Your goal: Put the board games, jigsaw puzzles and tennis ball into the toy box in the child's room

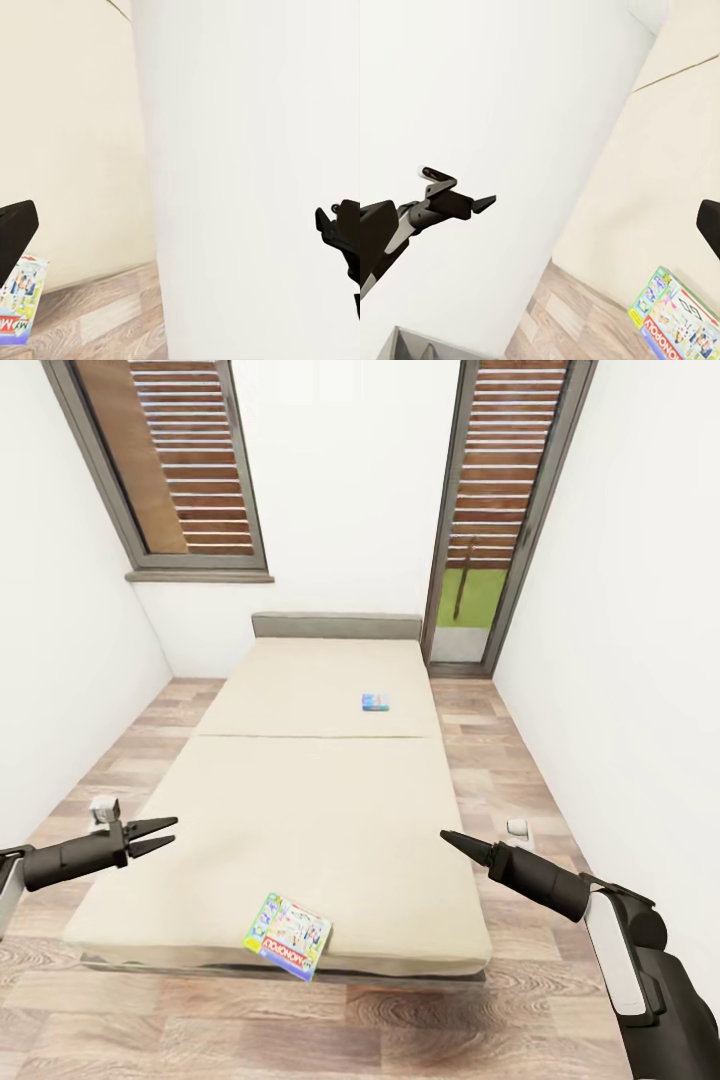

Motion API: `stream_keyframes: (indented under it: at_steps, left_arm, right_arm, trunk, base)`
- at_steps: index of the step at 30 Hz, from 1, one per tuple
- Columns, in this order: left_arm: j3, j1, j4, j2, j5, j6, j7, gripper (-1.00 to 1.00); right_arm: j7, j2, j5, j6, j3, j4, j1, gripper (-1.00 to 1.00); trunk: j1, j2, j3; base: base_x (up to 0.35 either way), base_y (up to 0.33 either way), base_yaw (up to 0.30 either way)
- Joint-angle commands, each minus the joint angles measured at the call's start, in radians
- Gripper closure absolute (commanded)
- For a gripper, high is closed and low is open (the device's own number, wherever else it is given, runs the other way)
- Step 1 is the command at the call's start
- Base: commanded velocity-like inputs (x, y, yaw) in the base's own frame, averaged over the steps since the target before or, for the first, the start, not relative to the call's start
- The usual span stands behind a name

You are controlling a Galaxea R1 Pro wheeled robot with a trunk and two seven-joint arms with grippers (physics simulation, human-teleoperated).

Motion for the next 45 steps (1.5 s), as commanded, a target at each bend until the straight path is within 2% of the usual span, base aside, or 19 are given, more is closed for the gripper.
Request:
stream_keyframes:
  at_steps: [1, 27, 45]
  left_arm:
    - [-0.001, -0.001, 0.0, 0.0, 0.001, 0.01, -0.003, -1.0]
    - [-0.006, -0.001, 0.0, -0.015, 0.001, 0.01, -0.001, -1.0]
    - [-0.007, -0.001, 0.0, -0.015, 0.001, 0.01, -0.003, -1.0]
  right_arm:
    - [0.002, 0.0, -0.002, 0.005, 0.0, 0.0, -0.001, -1.0]
    - [0.002, -0.001, -0.001, 0.005, -0.001, 0.0, -0.001, -1.0]
    - [0.002, -0.002, -0.003, 0.005, -0.002, 0.0, -0.001, -1.0]
  trunk:
    - [0.0, -0.001, 0.001]
    - [0.0, -0.001, 0.043]
    - [0.0, -0.001, 0.072]
  base:
    - [0.0, 0.0, 0.0]
    - [0.0, 0.0, 0.0]
    - [0.0, 0.0, 0.0]
